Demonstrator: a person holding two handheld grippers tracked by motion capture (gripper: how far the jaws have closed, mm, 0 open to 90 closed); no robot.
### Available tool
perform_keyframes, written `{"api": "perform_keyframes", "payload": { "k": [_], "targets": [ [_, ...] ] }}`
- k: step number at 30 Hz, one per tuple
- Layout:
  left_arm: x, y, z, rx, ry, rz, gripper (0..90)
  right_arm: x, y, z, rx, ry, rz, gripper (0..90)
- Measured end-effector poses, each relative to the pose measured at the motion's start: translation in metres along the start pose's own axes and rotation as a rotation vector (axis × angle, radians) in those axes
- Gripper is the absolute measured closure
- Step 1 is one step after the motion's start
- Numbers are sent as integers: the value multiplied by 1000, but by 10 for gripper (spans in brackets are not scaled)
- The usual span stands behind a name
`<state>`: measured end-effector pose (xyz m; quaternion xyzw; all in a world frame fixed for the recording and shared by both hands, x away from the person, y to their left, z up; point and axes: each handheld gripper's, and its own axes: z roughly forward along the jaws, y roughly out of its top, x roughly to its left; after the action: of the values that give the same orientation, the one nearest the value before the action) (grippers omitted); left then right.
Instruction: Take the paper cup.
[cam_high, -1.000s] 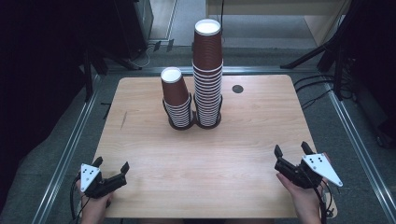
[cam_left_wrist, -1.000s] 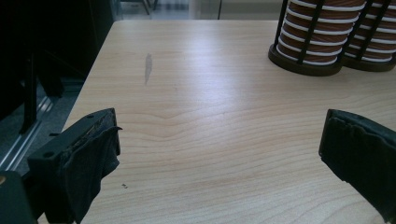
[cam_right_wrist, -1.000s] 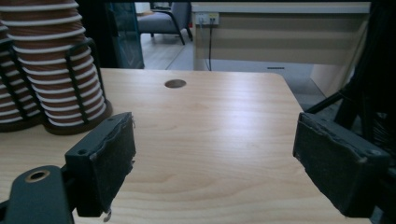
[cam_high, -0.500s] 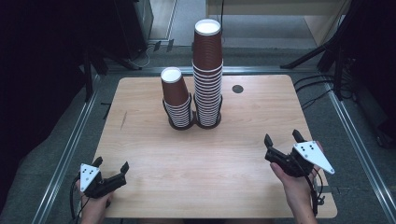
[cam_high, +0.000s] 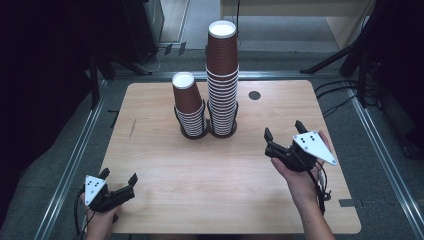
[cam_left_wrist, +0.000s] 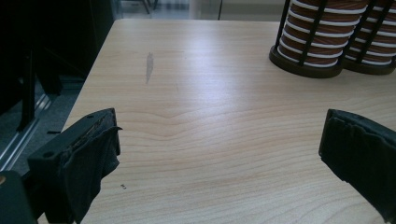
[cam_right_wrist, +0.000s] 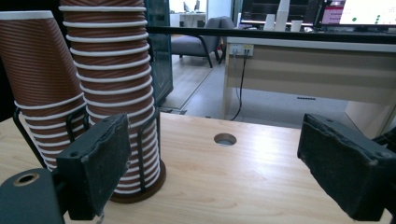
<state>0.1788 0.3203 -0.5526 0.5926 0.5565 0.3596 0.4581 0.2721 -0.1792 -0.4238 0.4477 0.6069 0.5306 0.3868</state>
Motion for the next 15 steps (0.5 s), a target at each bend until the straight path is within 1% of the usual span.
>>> {"api": "perform_keyframes", "payload": {
  "k": [3,6,7,11,15],
  "targets": [
    [0,0,0,0,0,-3,0,7,8,8,-11,11,-10,106],
    [1,0,0,1,1,-7,0,10,12,12,-17,18,-14,110],
    [1,0,0,2,1,-6,0,14,17,17,-19,23,-16,110],
    [0,0,0,3,0,-5,0,20,22,23,-27,36,-22,114],
    [1,0,0,2,-1,-8,0,29,27,32,-31,50,-41,120]
  ]
}}
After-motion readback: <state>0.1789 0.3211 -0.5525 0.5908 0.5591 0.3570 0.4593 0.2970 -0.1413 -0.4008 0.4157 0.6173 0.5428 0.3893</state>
